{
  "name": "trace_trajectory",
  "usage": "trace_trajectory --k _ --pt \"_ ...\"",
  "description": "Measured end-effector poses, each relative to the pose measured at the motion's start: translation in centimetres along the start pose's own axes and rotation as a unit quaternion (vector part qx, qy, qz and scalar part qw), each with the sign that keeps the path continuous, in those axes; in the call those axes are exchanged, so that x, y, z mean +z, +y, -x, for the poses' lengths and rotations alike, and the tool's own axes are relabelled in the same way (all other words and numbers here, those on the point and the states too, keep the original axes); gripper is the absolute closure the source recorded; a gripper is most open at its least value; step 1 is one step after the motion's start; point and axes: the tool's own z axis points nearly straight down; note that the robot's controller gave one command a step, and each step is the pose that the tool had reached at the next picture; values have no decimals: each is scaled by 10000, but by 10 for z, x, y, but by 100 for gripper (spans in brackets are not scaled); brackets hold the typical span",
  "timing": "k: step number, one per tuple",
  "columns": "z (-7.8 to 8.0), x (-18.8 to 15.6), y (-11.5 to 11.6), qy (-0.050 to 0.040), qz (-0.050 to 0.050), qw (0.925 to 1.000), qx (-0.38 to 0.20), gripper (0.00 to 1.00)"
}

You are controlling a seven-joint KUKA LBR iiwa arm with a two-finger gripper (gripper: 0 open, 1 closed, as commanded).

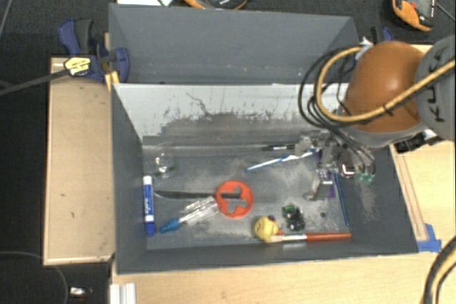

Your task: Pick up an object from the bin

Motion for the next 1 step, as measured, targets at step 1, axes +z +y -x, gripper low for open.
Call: trace_trajectory --k 1 --pt "1 -5 0 -39 -3 10000 -12 0"
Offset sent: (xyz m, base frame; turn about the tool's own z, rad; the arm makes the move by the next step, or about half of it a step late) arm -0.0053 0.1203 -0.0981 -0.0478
